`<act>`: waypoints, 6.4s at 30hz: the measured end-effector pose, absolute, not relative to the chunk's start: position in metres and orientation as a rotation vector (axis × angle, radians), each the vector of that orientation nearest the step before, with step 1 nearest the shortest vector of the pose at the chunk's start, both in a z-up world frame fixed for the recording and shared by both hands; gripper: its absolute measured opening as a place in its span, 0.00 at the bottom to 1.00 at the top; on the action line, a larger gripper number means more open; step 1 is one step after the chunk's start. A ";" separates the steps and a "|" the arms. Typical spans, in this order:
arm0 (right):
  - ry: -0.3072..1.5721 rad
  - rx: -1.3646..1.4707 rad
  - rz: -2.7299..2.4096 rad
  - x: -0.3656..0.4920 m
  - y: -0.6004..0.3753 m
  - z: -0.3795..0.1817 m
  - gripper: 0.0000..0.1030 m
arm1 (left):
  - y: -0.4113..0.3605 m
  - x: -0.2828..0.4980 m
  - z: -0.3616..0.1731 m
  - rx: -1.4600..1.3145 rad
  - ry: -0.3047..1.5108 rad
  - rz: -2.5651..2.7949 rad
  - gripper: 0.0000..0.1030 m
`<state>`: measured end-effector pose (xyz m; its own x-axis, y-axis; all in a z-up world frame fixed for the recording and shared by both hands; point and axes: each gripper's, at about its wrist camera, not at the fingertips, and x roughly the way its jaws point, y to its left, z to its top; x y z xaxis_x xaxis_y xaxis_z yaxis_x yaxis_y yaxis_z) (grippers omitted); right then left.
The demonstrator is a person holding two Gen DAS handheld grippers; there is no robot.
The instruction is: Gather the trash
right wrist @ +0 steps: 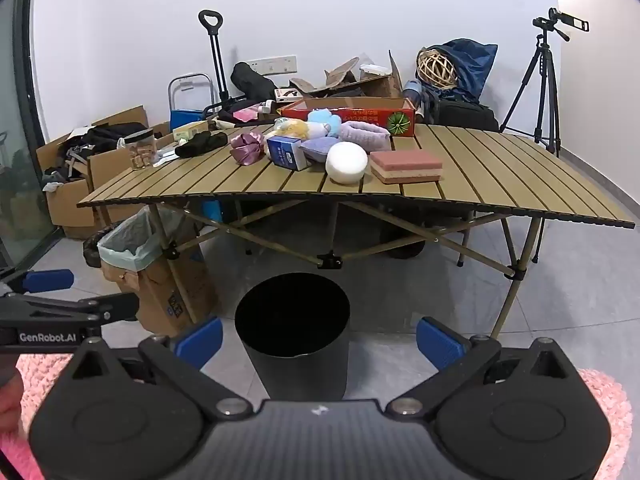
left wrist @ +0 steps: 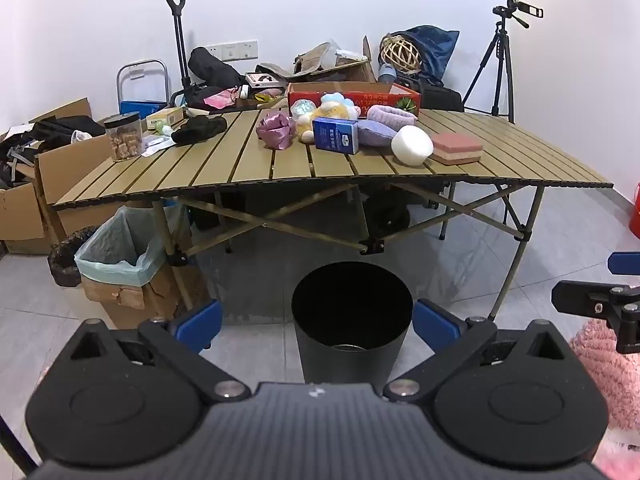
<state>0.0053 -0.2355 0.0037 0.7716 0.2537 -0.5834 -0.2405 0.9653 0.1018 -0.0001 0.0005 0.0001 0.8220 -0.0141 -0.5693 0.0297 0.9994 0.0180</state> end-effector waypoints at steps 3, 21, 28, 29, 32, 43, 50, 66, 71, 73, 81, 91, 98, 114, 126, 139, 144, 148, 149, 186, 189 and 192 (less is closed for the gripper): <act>0.632 0.024 0.272 0.005 -0.235 0.004 1.00 | 0.003 -0.001 0.001 0.016 0.605 -0.038 1.00; 0.645 0.022 0.269 0.006 -0.237 0.004 1.00 | 0.000 0.000 -0.001 0.031 0.612 -0.033 1.00; 0.646 0.023 0.267 0.005 -0.236 0.005 1.00 | -0.001 0.002 -0.002 0.035 0.615 -0.039 1.00; 0.645 0.023 0.267 0.005 -0.236 0.005 1.00 | -0.001 0.002 -0.002 0.036 0.615 -0.041 1.00; 0.644 0.023 0.263 0.007 -0.237 0.007 1.00 | -0.003 0.001 -0.002 0.037 0.615 -0.045 1.00; 0.643 0.022 0.263 0.006 -0.240 0.007 1.00 | -0.005 0.002 -0.001 0.038 0.614 -0.047 1.00; 0.643 0.022 0.262 0.005 -0.239 0.006 1.00 | -0.005 0.001 -0.001 0.038 0.614 -0.047 1.00; 0.643 0.021 0.261 0.005 -0.238 0.006 1.00 | -0.009 0.001 -0.002 0.040 0.613 -0.050 1.00; 0.643 0.021 0.261 0.005 -0.238 0.006 1.00 | -0.009 0.002 -0.002 0.040 0.613 -0.051 1.00; 0.644 0.021 0.262 0.005 -0.239 0.006 1.00 | -0.010 0.002 -0.002 0.040 0.613 -0.051 1.00; 0.644 0.021 0.261 0.005 -0.238 0.006 1.00 | -0.009 0.002 -0.002 0.039 0.613 -0.051 1.00; 0.646 0.020 0.256 0.005 -0.238 0.005 1.00 | -0.011 0.002 -0.001 0.039 0.606 -0.051 1.00; 0.642 0.017 0.255 0.007 -0.238 0.004 1.00 | -0.010 0.006 0.004 0.039 0.577 -0.049 1.00; 0.576 0.048 0.251 0.063 -0.236 0.015 1.00 | -0.001 0.047 0.016 0.000 0.526 -0.022 1.00; 0.526 0.071 0.249 0.127 -0.228 0.021 1.00 | 0.008 0.104 0.022 -0.025 0.487 0.006 1.00; 0.478 0.084 0.253 0.197 -0.214 0.016 1.00 | 0.013 0.163 0.019 -0.061 0.459 0.042 1.00; 0.453 0.089 0.253 0.225 -0.208 0.013 1.00 | 0.015 0.186 0.014 -0.082 0.461 0.067 1.00; 0.430 0.078 0.257 0.246 -0.203 0.009 1.00 | 0.017 0.203 0.012 -0.100 0.450 0.088 1.00; 0.425 0.073 0.257 0.251 -0.202 0.008 1.00 | 0.017 0.208 0.012 -0.103 0.447 0.095 1.00; 0.418 0.066 0.260 0.317 -0.194 -0.028 0.53 | 0.020 0.279 -0.022 -0.086 0.471 0.077 1.00; 0.400 0.088 0.246 0.316 -0.201 -0.025 0.53 | 0.014 0.286 -0.021 -0.069 0.474 0.057 1.00; 0.380 0.111 0.225 0.314 -0.209 -0.022 0.53 | 0.006 0.295 -0.020 -0.046 0.473 0.035 1.00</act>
<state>0.3136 -0.2090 -0.0217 0.9041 0.2384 -0.3546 -0.1969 0.9690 0.1494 0.2945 0.0056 -0.0202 0.8897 0.0227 -0.4561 -0.0443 0.9983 -0.0367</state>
